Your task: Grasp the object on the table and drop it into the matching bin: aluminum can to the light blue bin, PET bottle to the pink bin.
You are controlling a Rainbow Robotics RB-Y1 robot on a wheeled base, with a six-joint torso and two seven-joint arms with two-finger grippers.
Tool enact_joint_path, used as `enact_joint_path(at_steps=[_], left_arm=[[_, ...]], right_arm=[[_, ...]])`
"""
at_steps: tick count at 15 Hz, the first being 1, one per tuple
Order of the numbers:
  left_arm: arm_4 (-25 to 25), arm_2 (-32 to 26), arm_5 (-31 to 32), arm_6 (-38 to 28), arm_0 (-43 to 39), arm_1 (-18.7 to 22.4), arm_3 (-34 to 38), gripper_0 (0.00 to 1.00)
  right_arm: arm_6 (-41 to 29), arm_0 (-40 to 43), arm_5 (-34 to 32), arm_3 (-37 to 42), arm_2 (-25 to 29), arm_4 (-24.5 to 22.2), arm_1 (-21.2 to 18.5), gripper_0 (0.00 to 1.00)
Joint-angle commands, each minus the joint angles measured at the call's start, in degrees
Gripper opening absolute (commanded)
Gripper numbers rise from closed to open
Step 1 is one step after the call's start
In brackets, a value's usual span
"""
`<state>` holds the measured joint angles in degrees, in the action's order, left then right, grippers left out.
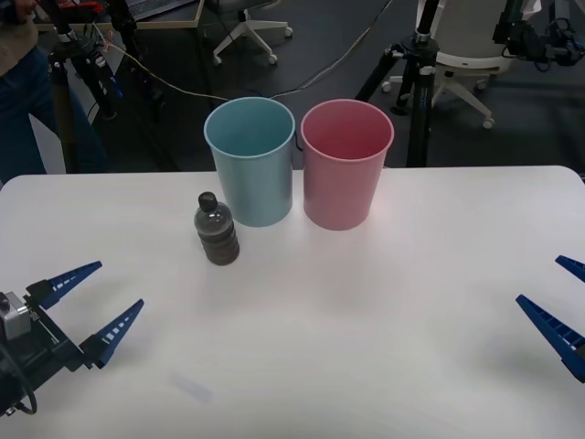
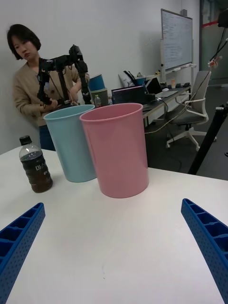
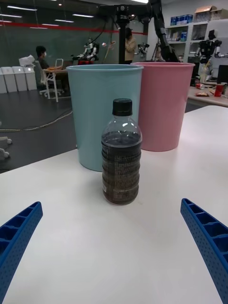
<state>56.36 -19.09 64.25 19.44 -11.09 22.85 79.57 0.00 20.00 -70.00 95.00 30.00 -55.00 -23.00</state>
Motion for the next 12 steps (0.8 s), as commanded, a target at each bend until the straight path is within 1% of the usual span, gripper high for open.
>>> enact_joint_path(at_steps=[1, 5, 8, 12], left_arm=[[0.2, 1.2, -0.3, 0.4, 2.9, 0.0, -2.8, 1.00], [1.0, 2.7, -3.4, 0.4, 5.5, 0.0, -3.8, 1.00], [1.0, 3.8, -3.3, 1.0, 10.9, 0.0, -11.3, 1.00], [1.1, 5.5, -3.3, 2.2, 16.3, 0.0, -17.5, 1.00]], right_arm=[[0.0, 0.0, 0.0, 0.0, 0.0, 0.0, 0.0, 1.00], [0.0, 0.0, 0.0, 0.0, 0.0, 0.0, 0.0, 1.00], [0.0, 0.0, 0.0, 0.0, 0.0, 0.0, 0.0, 1.00], [0.0, 0.0, 0.0, 0.0, 0.0, 0.0, 0.0, 1.00]])
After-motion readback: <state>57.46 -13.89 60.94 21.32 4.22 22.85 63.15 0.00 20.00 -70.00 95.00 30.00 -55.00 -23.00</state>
